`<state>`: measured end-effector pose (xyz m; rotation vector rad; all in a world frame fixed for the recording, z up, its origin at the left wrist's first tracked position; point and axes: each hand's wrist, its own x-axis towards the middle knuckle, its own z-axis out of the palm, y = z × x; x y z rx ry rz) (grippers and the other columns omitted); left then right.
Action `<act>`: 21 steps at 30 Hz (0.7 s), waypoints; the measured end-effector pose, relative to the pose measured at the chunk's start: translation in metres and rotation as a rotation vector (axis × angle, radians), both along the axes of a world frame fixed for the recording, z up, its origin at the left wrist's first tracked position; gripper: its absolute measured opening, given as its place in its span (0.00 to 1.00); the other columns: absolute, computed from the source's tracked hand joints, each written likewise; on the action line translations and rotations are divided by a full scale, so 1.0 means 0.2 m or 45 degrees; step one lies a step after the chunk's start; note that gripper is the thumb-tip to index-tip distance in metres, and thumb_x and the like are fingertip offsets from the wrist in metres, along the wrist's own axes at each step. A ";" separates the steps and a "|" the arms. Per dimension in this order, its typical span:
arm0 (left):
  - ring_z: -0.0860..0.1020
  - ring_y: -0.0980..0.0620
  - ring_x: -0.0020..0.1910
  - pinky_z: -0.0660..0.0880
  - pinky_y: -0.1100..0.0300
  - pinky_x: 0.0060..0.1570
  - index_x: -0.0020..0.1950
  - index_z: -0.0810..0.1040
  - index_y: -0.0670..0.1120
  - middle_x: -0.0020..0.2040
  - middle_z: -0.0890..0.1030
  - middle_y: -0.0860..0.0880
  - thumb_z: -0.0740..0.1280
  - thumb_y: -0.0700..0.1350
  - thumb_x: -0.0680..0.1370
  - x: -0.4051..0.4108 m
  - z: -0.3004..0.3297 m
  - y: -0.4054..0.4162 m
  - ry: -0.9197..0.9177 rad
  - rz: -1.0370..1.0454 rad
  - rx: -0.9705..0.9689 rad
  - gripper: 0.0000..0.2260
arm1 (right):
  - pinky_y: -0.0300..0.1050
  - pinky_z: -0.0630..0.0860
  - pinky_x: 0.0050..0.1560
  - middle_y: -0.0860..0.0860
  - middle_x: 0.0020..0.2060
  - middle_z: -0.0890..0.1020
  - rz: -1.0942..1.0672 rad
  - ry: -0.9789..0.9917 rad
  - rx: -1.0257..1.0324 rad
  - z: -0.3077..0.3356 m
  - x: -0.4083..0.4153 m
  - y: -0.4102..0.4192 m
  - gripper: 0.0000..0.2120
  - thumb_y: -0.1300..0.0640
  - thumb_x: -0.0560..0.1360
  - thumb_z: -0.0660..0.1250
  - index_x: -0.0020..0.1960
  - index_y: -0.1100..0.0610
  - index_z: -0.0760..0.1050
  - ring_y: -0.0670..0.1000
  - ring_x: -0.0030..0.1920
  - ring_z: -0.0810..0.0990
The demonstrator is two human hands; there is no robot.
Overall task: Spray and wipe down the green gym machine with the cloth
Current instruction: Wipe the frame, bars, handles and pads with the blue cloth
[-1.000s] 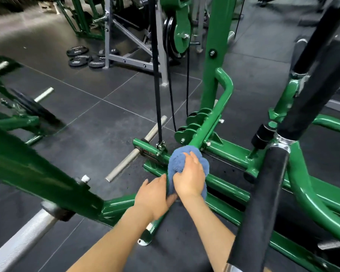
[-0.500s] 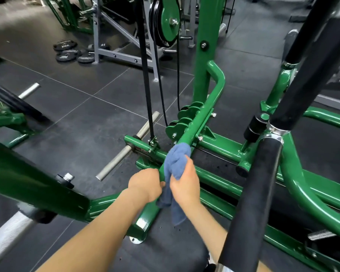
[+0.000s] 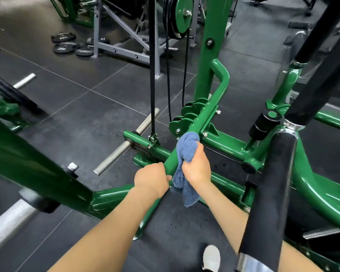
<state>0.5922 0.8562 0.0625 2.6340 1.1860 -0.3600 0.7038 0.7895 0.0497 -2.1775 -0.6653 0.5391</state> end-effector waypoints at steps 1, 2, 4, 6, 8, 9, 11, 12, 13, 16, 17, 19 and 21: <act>0.76 0.43 0.59 0.71 0.54 0.51 0.60 0.71 0.45 0.58 0.78 0.45 0.61 0.54 0.80 0.00 0.00 -0.01 -0.002 0.012 -0.006 0.15 | 0.51 0.73 0.48 0.56 0.56 0.79 0.011 -0.016 0.026 -0.01 -0.05 -0.02 0.19 0.65 0.72 0.63 0.62 0.56 0.68 0.62 0.54 0.77; 0.76 0.43 0.59 0.70 0.54 0.52 0.61 0.71 0.45 0.59 0.78 0.45 0.60 0.54 0.81 -0.01 -0.01 -0.01 -0.003 0.020 -0.019 0.15 | 0.52 0.74 0.48 0.55 0.54 0.79 0.020 -0.037 0.048 -0.02 -0.09 -0.03 0.16 0.64 0.71 0.63 0.59 0.56 0.70 0.61 0.52 0.77; 0.75 0.43 0.61 0.68 0.53 0.58 0.66 0.68 0.46 0.61 0.78 0.45 0.60 0.53 0.81 -0.03 -0.02 -0.01 -0.005 0.028 -0.094 0.17 | 0.52 0.75 0.48 0.53 0.49 0.81 0.050 -0.081 0.056 -0.04 -0.18 -0.06 0.14 0.60 0.68 0.62 0.53 0.55 0.71 0.59 0.49 0.78; 0.73 0.46 0.65 0.58 0.48 0.70 0.73 0.62 0.48 0.64 0.77 0.48 0.60 0.50 0.80 -0.08 -0.01 -0.04 -0.074 0.026 -0.169 0.22 | 0.52 0.76 0.46 0.52 0.46 0.81 0.088 -0.101 0.030 -0.06 -0.24 -0.08 0.16 0.57 0.64 0.58 0.52 0.56 0.71 0.58 0.47 0.79; 0.69 0.50 0.68 0.50 0.46 0.73 0.75 0.59 0.51 0.67 0.73 0.52 0.60 0.48 0.79 -0.14 -0.03 -0.09 -0.237 -0.005 -0.087 0.25 | 0.54 0.77 0.46 0.52 0.49 0.80 0.097 -0.104 0.007 -0.08 -0.30 -0.09 0.19 0.56 0.66 0.59 0.56 0.56 0.70 0.58 0.48 0.78; 0.66 0.51 0.71 0.48 0.47 0.74 0.76 0.58 0.51 0.70 0.70 0.53 0.59 0.49 0.78 -0.18 -0.05 -0.12 -0.298 -0.022 0.009 0.25 | 0.55 0.76 0.48 0.53 0.52 0.80 0.111 -0.120 -0.004 -0.09 -0.33 -0.10 0.21 0.56 0.67 0.61 0.60 0.57 0.69 0.58 0.51 0.78; 0.61 0.49 0.75 0.47 0.48 0.75 0.77 0.58 0.46 0.75 0.64 0.49 0.56 0.48 0.78 -0.29 -0.10 -0.19 -0.313 -0.056 0.192 0.27 | 0.56 0.75 0.55 0.56 0.61 0.76 0.133 -0.158 -0.013 -0.10 -0.39 -0.12 0.29 0.58 0.70 0.66 0.70 0.59 0.63 0.59 0.59 0.75; 0.62 0.46 0.75 0.49 0.47 0.75 0.77 0.61 0.42 0.75 0.65 0.45 0.54 0.46 0.77 -0.35 -0.11 -0.23 -0.311 -0.090 0.244 0.27 | 0.56 0.73 0.58 0.57 0.64 0.73 0.153 -0.182 -0.023 -0.10 -0.42 -0.13 0.32 0.59 0.71 0.67 0.72 0.60 0.60 0.59 0.61 0.74; 0.66 0.43 0.73 0.53 0.47 0.73 0.74 0.65 0.39 0.74 0.67 0.42 0.53 0.45 0.74 -0.40 -0.13 -0.25 -0.347 -0.124 0.285 0.28 | 0.56 0.72 0.60 0.58 0.66 0.71 0.179 -0.215 -0.027 -0.11 -0.45 -0.15 0.33 0.60 0.72 0.67 0.73 0.61 0.58 0.60 0.63 0.72; 0.71 0.40 0.69 0.61 0.45 0.71 0.69 0.72 0.35 0.69 0.73 0.38 0.52 0.44 0.70 -0.51 -0.16 -0.27 -0.419 -0.188 0.327 0.29 | 0.54 0.67 0.66 0.61 0.72 0.65 0.255 -0.249 -0.058 -0.10 -0.58 -0.19 0.36 0.57 0.74 0.68 0.75 0.63 0.54 0.62 0.68 0.67; 0.70 0.40 0.70 0.62 0.46 0.72 0.69 0.71 0.35 0.70 0.71 0.38 0.53 0.43 0.72 -0.52 -0.14 -0.26 -0.440 -0.156 0.289 0.28 | 0.54 0.66 0.67 0.62 0.73 0.63 0.262 -0.250 -0.062 -0.11 -0.60 -0.19 0.37 0.56 0.74 0.68 0.75 0.64 0.53 0.62 0.70 0.66; 0.60 0.42 0.76 0.55 0.50 0.75 0.75 0.61 0.37 0.76 0.62 0.39 0.56 0.42 0.76 -0.59 -0.11 -0.27 -0.417 -0.017 0.239 0.27 | 0.53 0.62 0.69 0.64 0.75 0.55 0.322 -0.268 -0.100 -0.10 -0.70 -0.20 0.40 0.56 0.74 0.68 0.76 0.64 0.48 0.63 0.72 0.61; 0.50 0.45 0.78 0.47 0.54 0.76 0.78 0.52 0.39 0.79 0.52 0.42 0.58 0.42 0.79 -0.68 -0.11 -0.23 -0.361 0.065 0.258 0.29 | 0.52 0.58 0.70 0.65 0.76 0.47 0.373 -0.269 -0.159 -0.10 -0.77 -0.20 0.43 0.57 0.75 0.68 0.77 0.64 0.42 0.63 0.74 0.56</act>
